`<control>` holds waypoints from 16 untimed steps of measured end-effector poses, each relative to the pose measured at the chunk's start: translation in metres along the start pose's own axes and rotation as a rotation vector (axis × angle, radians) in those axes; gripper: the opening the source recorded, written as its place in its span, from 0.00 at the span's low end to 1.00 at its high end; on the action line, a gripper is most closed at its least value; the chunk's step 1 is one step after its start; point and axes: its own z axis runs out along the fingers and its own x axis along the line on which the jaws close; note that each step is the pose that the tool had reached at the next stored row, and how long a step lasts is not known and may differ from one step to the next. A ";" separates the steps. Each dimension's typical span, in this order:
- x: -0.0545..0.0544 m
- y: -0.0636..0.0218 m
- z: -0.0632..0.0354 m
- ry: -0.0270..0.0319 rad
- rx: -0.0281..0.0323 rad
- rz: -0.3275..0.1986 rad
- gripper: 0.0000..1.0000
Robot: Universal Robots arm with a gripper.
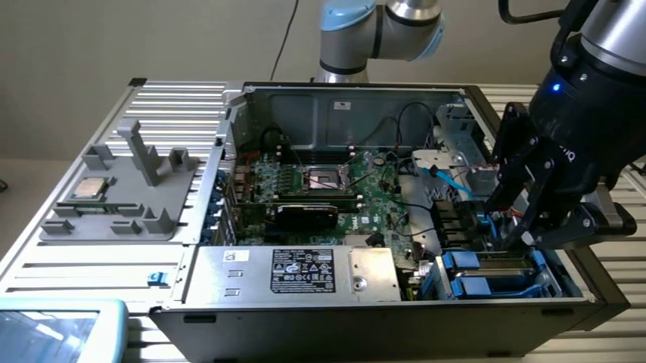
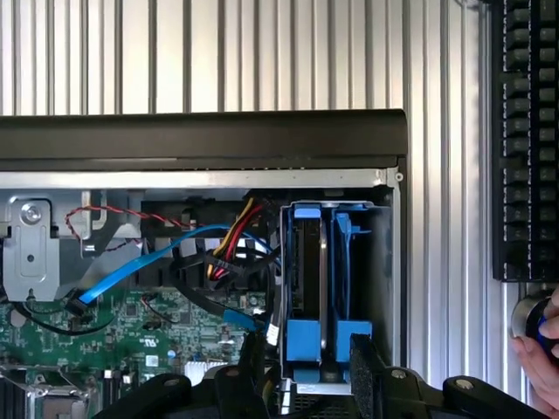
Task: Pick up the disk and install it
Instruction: 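Insert the first disk wire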
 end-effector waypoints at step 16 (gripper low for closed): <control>0.000 0.0227 0.0001 -0.0032 0.1492 0.005 0.51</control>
